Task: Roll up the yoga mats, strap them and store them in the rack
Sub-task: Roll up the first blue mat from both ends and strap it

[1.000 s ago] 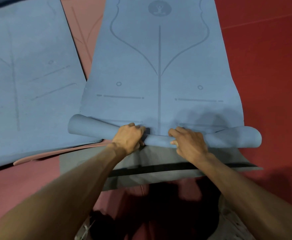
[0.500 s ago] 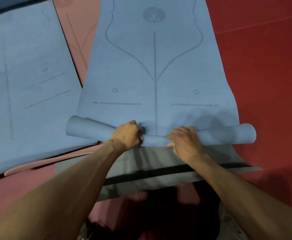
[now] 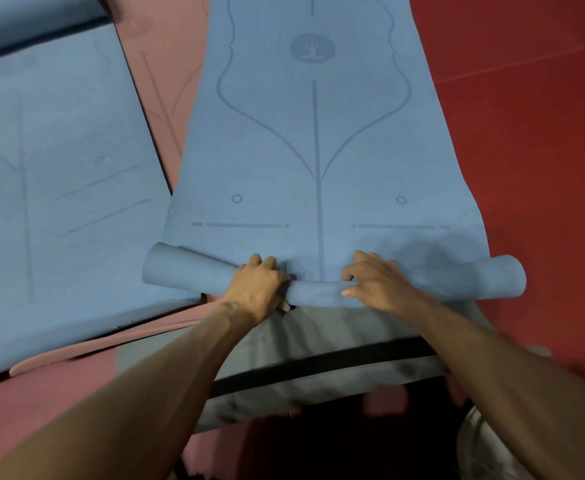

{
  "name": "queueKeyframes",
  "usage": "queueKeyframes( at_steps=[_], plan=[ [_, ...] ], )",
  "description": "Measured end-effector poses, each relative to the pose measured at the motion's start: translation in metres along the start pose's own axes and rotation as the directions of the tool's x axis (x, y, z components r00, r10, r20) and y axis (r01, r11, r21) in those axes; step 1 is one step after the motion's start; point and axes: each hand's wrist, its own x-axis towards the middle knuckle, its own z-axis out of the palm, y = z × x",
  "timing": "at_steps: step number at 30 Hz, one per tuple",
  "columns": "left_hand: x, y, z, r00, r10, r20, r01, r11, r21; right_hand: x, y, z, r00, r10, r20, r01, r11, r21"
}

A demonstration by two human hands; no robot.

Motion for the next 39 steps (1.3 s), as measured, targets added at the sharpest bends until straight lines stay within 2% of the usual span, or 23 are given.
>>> queueKeyframes(
  at_steps=[5,8,11,17,19,23,26,27,29,31,35,36,37,39],
  plan=[
    [0.014,-0.007,-0.011,1.0,0.013,0.008,-0.013,1.0,-0.018,-0.002,0.003,-0.001,0.977,-0.026,-0.213,0.043,0.996,0.077],
    [0.022,-0.008,-0.017,0.999,0.022,0.038,-0.021,0.999,-0.027,-0.007,0.004,0.006,0.901,-0.119,-0.417,0.12,0.992,-0.025],
    [0.029,-0.008,-0.019,0.997,0.021,0.068,-0.018,0.999,-0.043,-0.018,-0.001,0.012,0.872,-0.185,-0.453,0.126,0.98,-0.157],
    [0.035,-0.011,-0.017,0.997,0.008,0.075,0.004,0.988,-0.155,-0.02,0.0,0.02,0.907,-0.198,-0.371,0.113,0.964,-0.24],
    [0.032,-0.01,-0.013,1.0,-0.013,0.029,0.018,0.985,-0.17,-0.014,-0.001,0.02,0.896,-0.195,-0.399,0.12,0.971,-0.206],
    [0.023,-0.01,-0.004,0.99,-0.006,-0.144,-0.001,0.999,-0.046,-0.004,0.004,0.017,0.896,-0.188,-0.402,0.143,0.98,-0.141],
    [0.02,-0.013,-0.002,0.983,-0.01,-0.186,-0.011,0.994,-0.107,0.008,0.009,0.006,0.906,-0.16,-0.392,0.134,0.987,-0.094],
    [0.02,-0.014,-0.002,0.984,0.016,-0.177,-0.037,0.993,-0.113,0.012,0.009,0.0,0.925,-0.143,-0.353,0.123,0.989,-0.079],
    [0.019,-0.015,-0.001,0.988,0.046,-0.147,-0.061,0.993,-0.098,0.021,0.008,-0.01,0.979,-0.082,-0.184,0.075,0.996,-0.049],
    [0.022,-0.015,-0.001,0.991,0.051,-0.12,-0.057,0.997,-0.043,0.03,0.007,-0.02,0.999,-0.044,-0.025,0.043,0.999,-0.006],
    [0.032,-0.015,-0.011,0.995,0.067,-0.08,-0.064,0.997,0.033,0.038,0.01,-0.025,0.998,-0.051,0.022,0.051,0.999,0.016],
    [0.034,-0.015,-0.014,0.995,0.066,-0.069,-0.065,0.998,0.027,0.037,0.009,-0.024,0.999,-0.04,-0.029,0.04,0.999,0.003],
    [0.036,-0.016,-0.016,0.997,0.052,-0.064,-0.052,0.999,0.005,0.035,0.009,-0.021,0.989,-0.044,-0.138,0.043,0.999,-0.007],
    [0.042,-0.018,-0.022,0.998,0.022,-0.056,-0.024,0.998,-0.05,0.028,0.009,-0.014,0.921,-0.056,-0.385,0.057,0.998,-0.01]
  ],
)
